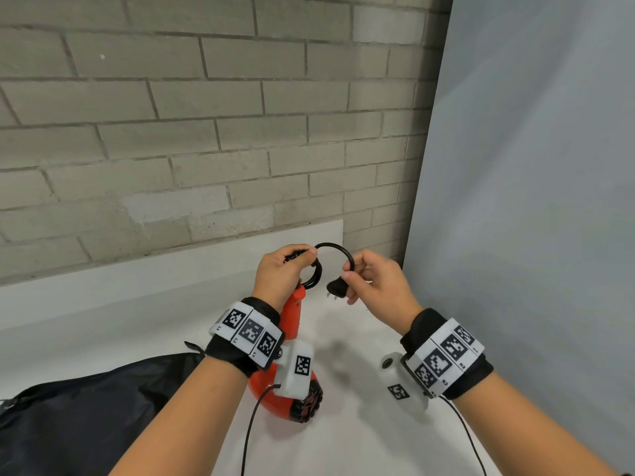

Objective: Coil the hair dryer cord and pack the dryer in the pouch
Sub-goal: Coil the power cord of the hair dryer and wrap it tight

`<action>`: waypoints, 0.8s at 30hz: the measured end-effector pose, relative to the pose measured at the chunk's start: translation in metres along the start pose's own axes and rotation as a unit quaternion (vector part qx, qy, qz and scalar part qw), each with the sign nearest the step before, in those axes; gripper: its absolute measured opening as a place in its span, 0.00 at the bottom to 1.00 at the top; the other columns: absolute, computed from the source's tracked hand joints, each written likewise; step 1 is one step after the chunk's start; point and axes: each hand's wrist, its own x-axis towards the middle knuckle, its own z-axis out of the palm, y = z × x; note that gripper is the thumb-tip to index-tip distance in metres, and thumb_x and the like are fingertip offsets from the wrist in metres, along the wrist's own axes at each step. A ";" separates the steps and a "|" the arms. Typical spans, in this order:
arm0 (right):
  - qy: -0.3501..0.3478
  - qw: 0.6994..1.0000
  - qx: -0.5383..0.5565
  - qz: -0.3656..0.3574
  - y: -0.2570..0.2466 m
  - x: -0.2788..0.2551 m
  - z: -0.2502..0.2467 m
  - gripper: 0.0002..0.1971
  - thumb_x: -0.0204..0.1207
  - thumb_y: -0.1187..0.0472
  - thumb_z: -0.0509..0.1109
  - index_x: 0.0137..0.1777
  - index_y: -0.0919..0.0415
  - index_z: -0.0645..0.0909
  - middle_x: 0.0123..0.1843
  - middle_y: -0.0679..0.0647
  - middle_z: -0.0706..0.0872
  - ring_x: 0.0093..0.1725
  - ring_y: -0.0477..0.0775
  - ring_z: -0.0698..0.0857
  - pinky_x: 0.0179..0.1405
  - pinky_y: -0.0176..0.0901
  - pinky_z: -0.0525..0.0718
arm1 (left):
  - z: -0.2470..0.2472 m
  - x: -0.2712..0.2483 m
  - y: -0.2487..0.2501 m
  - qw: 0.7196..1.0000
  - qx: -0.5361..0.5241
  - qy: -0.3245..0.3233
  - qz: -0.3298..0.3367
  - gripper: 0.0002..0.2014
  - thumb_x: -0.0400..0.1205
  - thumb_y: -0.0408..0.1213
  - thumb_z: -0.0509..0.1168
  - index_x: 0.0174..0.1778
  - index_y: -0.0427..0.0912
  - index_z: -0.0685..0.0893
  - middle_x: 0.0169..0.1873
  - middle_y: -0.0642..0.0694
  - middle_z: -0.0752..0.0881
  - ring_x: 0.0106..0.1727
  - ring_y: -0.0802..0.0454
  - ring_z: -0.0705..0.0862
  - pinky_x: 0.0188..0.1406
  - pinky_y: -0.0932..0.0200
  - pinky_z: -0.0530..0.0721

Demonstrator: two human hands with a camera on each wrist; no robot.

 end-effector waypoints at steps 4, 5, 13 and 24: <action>0.018 0.996 0.091 -0.006 -0.013 -0.001 0.015 0.11 0.76 0.71 0.66 0.38 0.54 0.75 0.32 0.57 0.83 0.27 0.43 0.85 0.36 0.39 0.89 | 0.000 -0.002 -0.001 1.000 -0.011 -0.015 -0.002 0.04 0.76 0.37 0.68 0.39 0.49 0.87 0.36 0.51 0.87 0.35 0.58 0.81 0.32 0.68 0.78; 0.021 0.995 0.093 -0.005 -0.012 0.000 0.019 0.11 0.75 0.71 0.66 0.37 0.55 0.74 0.34 0.59 0.84 0.29 0.44 0.86 0.37 0.38 0.89 | 0.001 -0.003 -0.001 1.000 -0.018 -0.019 -0.007 0.03 0.76 0.37 0.68 0.41 0.48 0.87 0.37 0.49 0.87 0.37 0.56 0.83 0.35 0.66 0.79; 0.077 0.996 0.007 -0.034 -0.001 -0.001 0.043 0.10 0.72 0.70 0.71 0.35 0.59 0.73 0.43 0.59 0.80 0.45 0.58 0.87 0.41 0.45 0.89 | 0.001 -0.004 0.001 0.998 -0.052 -0.038 -0.023 0.07 0.77 0.36 0.67 0.48 0.41 0.88 0.40 0.46 0.88 0.33 0.61 0.84 0.30 0.69 0.82; 0.187 0.982 0.010 -0.006 0.002 -0.002 0.051 0.12 0.74 0.66 0.68 0.33 0.56 0.70 0.41 0.60 0.82 0.42 0.57 0.86 0.39 0.48 0.87 | 0.007 -0.005 0.002 0.997 -0.050 -0.056 -0.016 0.06 0.77 0.39 0.67 0.46 0.45 0.87 0.44 0.42 0.88 0.45 0.48 0.84 0.46 0.54 0.83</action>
